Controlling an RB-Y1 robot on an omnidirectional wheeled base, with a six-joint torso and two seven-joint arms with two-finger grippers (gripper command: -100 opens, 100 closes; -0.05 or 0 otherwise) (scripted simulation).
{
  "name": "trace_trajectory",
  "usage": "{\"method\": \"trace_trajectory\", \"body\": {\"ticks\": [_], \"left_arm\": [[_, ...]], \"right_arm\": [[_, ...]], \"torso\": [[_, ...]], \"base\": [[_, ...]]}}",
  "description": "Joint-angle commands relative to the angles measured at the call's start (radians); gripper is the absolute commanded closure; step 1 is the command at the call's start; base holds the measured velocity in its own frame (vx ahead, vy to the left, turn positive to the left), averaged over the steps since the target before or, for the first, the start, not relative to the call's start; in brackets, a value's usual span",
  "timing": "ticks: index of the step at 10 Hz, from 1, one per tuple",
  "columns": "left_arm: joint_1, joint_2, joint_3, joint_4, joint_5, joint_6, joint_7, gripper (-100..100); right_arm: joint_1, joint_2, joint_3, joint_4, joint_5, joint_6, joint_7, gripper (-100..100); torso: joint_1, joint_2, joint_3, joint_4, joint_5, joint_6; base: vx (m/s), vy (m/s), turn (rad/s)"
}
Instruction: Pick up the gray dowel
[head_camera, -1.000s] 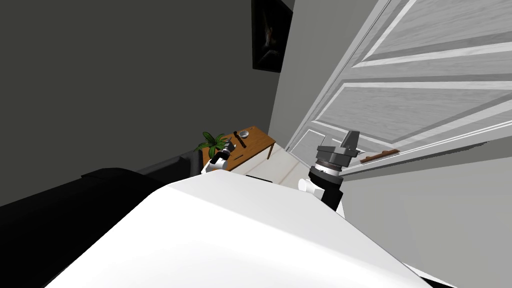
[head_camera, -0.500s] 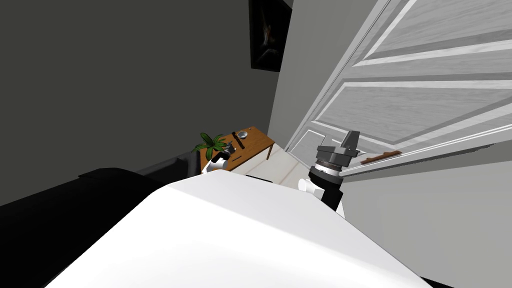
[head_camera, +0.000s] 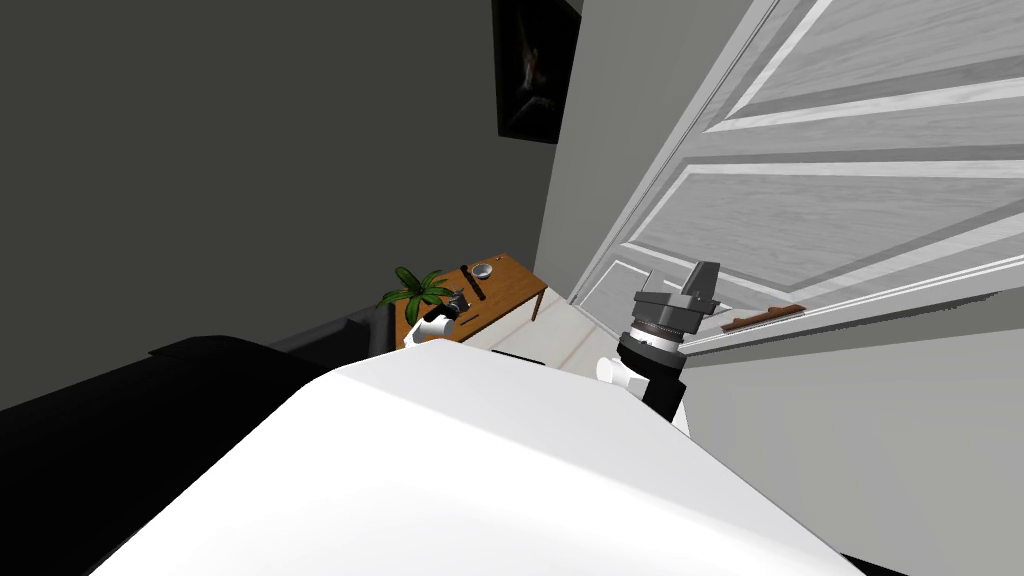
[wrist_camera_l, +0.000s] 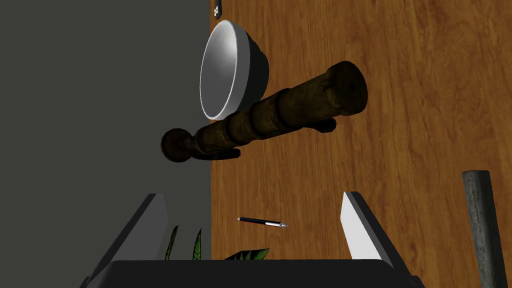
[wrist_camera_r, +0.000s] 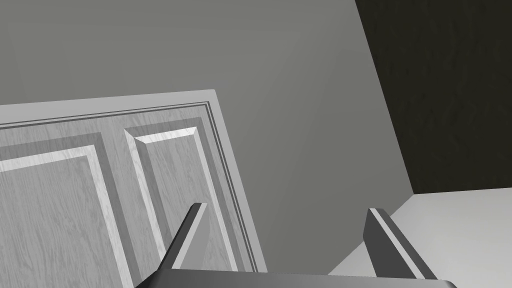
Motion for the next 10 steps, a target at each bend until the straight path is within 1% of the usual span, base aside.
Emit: {"method": "trace_trajectory", "body": {"ticks": [1, 2, 3, 4, 5, 6, 7, 8, 9, 10], "left_arm": [[-0.003, -0.002, 0.003, 0.015, 0.003, 0.035, 0.006, -100], [-0.017, 0.009, 0.009, 0.054, 0.018, 0.075, 0.017, -100], [-0.017, 0.009, 0.009, 0.054, 0.018, 0.086, 0.017, -100], [-0.031, 0.021, 0.015, 0.094, 0.034, 0.123, 0.028, -100], [-0.031, 0.021, 0.015, 0.094, 0.034, 0.138, 0.028, -100], [-0.045, 0.033, 0.021, 0.134, 0.049, 0.168, 0.039, -100], [-0.045, 0.033, 0.021, 0.134, 0.049, 0.189, 0.039, -100], [-0.059, 0.047, 0.027, 0.172, 0.064, 0.223, 0.05, -100], [-0.059, 0.047, 0.027, 0.175, 0.064, 0.239, 0.05, -100], [-0.073, 0.061, 0.033, 0.215, 0.08, 0.268, 0.061, -100]], "right_arm": [[0.0, 0.0, 0.0, 0.0, 0.0, 0.0, 0.0, 0], [0.0, 0.0, 0.0, 0.0, 0.0, 0.0, 0.0, 0], [0.0, 0.0, 0.0, 0.0, 0.0, 0.0, 0.0, 0], [0.0, 0.0, 0.0, 0.0, 0.0, 0.0, 0.0, 0], [0.0, 0.0, 0.0, 0.0, 0.0, 0.0, 0.0, 0], [0.0, 0.0, 0.0, 0.0, 0.0, 0.0, 0.0, 0], [0.0, 0.0, 0.0, 0.0, 0.0, 0.0, 0.0, 0], [0.0, 0.0, 0.0, 0.0, 0.0, 0.0, 0.0, 0], [0.0, 0.0, 0.0, 0.0, 0.0, 0.0, 0.0, 0], [0.0, 0.0, 0.0, 0.0, 0.0, 0.0, 0.0, 0]], "torso": [[0.0, 0.0, 0.0, 0.0, 0.0, 0.0], [0.0, 0.001, 0.0, 0.0, 0.0, 0.0], [0.0, 0.0, 0.0, 0.0, 0.0, 0.0], [0.0, 0.001, 0.0, 0.0, 0.0, 0.0], [0.0, 0.0, 0.0, 0.0, 0.0, 0.0], [0.0, 0.001, 0.0, 0.0, 0.0, 0.0], [-0.001, 0.0, 0.0, 0.0, 0.0, 0.0], [0.0, 0.001, 0.0, 0.0, 0.0, 0.0], [0.0, 0.0, 0.0, 0.0, 0.0, 0.0], [0.0, 0.001, 0.0, 0.0, 0.0, 0.0]], "base": [[0.049, -0.027, 0.0], [0.05, -0.036, -0.003], [0.043, -0.029, 0.001], [0.051, -0.028, -0.002], [0.049, -0.029, -0.002], [0.057, -0.045, -0.004], [0.044, -0.04, 0.002], [0.054, -0.033, -0.002], [0.048, -0.026, 0.0], [0.047, -0.029, -0.003]]}}
